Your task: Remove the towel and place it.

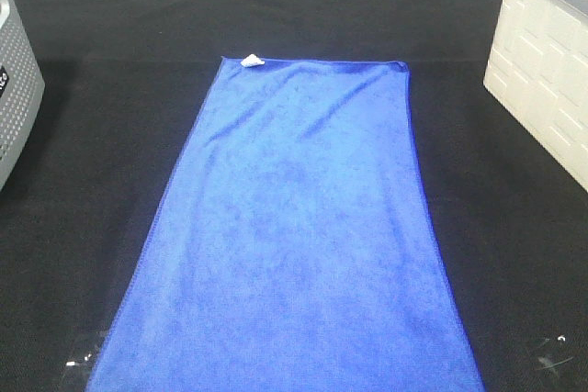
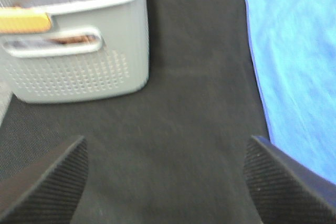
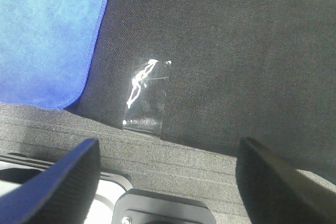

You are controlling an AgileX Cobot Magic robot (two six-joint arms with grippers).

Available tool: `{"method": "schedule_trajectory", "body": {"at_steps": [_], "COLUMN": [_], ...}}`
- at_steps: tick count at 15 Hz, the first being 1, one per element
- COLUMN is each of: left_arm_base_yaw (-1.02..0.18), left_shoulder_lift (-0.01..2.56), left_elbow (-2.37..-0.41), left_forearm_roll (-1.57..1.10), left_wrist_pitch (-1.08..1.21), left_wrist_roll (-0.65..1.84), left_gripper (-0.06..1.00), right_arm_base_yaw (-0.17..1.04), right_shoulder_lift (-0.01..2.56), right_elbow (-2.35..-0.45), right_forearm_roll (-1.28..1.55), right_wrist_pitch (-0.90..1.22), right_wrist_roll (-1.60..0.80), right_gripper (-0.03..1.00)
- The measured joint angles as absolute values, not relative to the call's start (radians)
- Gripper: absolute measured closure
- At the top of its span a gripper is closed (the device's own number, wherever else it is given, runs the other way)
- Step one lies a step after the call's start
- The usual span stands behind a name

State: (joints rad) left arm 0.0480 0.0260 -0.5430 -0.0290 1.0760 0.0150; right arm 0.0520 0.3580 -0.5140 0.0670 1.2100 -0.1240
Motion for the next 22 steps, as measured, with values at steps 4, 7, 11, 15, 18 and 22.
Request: {"method": "schedule_trajectory", "body": {"at_steps": [4,7,11,15,18,22], "left_arm_base_yaw": [0.048,0.048,0.048,0.048,0.048,0.048], "left_shoulder_lift": [0.026,0.016,-0.005,-0.005,-0.005,-0.005], "left_elbow": [-0.521,-0.521,-0.521,-0.500,-0.500,-0.500], "left_forearm_roll": [-0.019,-0.010,0.007,0.010,0.013,0.013], "left_wrist_pitch": [1.019,1.019,1.018,1.033,1.037,1.037], "left_wrist_roll": [0.017,0.018,0.018,0.023,0.023,0.023], "left_gripper": [0.18,0.18,0.18,0.18,0.18,0.18], "right_arm_base_yaw": [0.052,0.052,0.052,0.052,0.052,0.052], "right_shoulder_lift": [0.281,0.193,0.046,-0.004,-0.004,-0.004], "right_elbow": [-0.498,-0.498,-0.498,-0.491,-0.461,-0.460], "right_forearm_roll": [0.068,0.071,0.071,0.071,0.087,0.090], "right_wrist_pitch": [1.205,1.203,1.198,1.171,1.119,1.116], "right_wrist_roll": [-0.125,-0.125,-0.125,-0.125,-0.124,-0.124], "right_gripper": [0.26,0.26,0.26,0.26,0.26,0.26]}}
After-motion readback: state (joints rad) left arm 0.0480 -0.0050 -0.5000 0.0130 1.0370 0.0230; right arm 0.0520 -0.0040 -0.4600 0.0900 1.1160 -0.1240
